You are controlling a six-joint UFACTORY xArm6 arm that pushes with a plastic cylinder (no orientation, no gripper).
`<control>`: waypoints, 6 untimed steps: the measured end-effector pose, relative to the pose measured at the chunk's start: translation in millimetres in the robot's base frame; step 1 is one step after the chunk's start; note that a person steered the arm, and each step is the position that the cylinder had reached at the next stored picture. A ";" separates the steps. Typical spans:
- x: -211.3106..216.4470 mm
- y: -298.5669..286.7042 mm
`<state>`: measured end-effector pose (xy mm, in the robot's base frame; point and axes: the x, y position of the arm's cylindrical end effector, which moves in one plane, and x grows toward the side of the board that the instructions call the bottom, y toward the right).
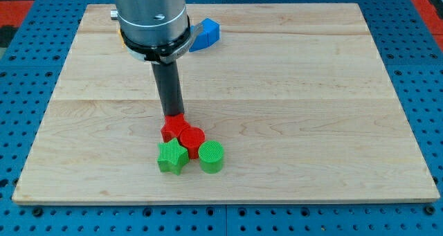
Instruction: Push yellow heart above red star
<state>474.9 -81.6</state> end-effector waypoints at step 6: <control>-223.6 -161.7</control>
<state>251.3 -243.3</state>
